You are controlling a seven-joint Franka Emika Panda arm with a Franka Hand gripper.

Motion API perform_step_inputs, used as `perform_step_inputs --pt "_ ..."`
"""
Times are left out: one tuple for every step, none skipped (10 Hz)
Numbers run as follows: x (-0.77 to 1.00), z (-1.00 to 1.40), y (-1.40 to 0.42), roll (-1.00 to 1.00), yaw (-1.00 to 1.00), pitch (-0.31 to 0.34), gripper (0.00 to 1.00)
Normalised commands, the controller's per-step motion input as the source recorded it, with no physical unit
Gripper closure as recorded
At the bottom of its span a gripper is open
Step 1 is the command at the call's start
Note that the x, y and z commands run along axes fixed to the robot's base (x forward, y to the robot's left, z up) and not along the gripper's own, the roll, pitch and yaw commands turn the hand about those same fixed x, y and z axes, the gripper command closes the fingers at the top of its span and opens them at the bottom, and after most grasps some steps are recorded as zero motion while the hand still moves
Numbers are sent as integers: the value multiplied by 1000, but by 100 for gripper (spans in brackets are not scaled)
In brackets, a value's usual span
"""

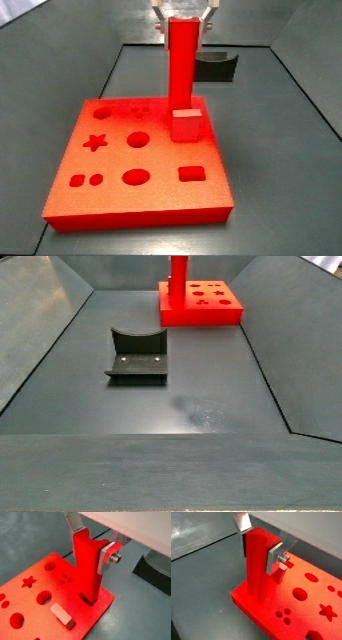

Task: Pick up the arch object. Move up. Place the arch object on the fixture. Regrasp the arch object. Move to above the board. Insert the arch object.
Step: Insert the arch object.

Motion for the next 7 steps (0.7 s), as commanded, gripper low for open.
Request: perform_step_inputs --pt "0 -97 -97 0 140 0 100" --pt "77 -126 -140 -56 137 0 100" --pt "160 -194 -37 -53 31 0 100" --pt "149 -203 -31 -59 0 0 100" --pt "217 -274 0 -50 0 0 100" --pt "289 -351 0 -27 0 21 100" --pt "143 -374 0 0 0 0 100"
